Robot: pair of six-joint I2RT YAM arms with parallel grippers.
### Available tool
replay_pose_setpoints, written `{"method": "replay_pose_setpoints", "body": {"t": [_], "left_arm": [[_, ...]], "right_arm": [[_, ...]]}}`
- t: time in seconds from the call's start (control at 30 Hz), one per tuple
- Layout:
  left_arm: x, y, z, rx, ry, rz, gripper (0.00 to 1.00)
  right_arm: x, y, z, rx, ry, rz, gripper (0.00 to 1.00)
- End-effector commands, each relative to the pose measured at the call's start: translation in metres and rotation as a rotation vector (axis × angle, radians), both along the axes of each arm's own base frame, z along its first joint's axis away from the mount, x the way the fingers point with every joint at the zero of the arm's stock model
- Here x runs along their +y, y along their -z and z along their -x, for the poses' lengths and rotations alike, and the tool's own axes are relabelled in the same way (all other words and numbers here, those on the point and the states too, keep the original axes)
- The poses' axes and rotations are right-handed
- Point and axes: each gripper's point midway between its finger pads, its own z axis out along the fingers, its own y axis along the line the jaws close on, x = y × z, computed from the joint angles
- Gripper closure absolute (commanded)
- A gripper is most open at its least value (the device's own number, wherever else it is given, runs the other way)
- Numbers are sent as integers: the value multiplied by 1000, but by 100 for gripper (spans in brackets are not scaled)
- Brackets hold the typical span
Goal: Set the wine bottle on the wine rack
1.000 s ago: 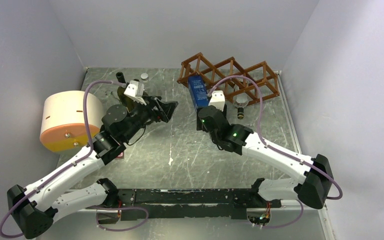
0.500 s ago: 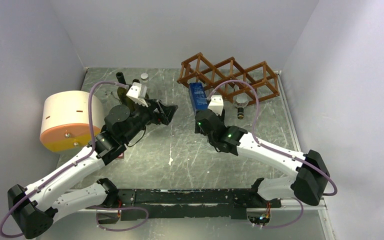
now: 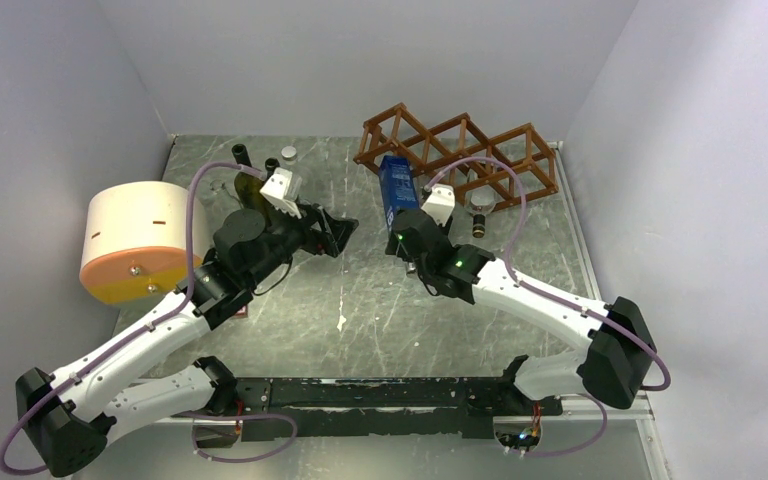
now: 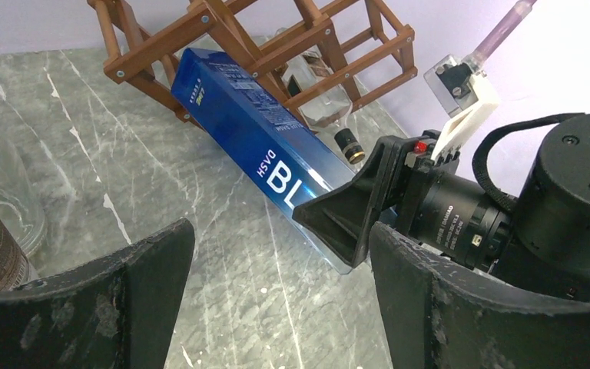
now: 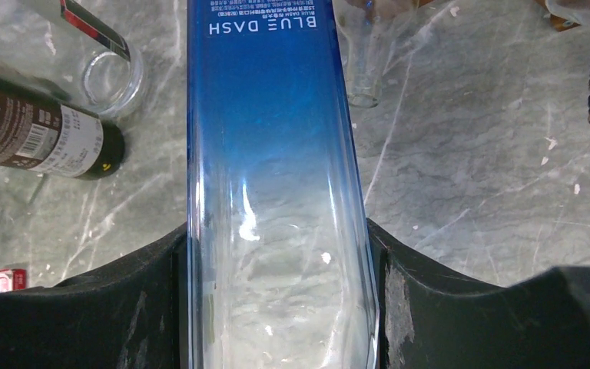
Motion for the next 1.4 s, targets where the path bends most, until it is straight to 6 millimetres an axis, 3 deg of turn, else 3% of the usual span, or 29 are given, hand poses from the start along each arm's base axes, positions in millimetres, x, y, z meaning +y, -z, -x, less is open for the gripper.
{"method": "replay_pose_setpoints", "body": {"t": [0.0,0.17,0.4,0.63,0.97,1.1,1.37], "left_arm": [[-4,-16,5,-21,41,10,13],[-4,-16,6,-17,46,13,13],[-3,-13,6,-8,36,9,13],[-1,-12,5,-6,26,6,13],[3,-9,5,-1,13,-5,13],[3,-8,5,1,11,-8,13],[7,-10,6,-3,2,-10,13]], "right_arm": [[2,-84,-32,-225,156,-268,100],[3,-93,-35,-245,176,-338,100],[21,-103,-38,-249,143,-472,100],[18,-104,-46,-267,245,-586,100],[32,-88,-61,-260,280,-639,100],[34,-92,-70,-307,277,-633,100],[26,-79,-94,-349,314,-580,100]]}}
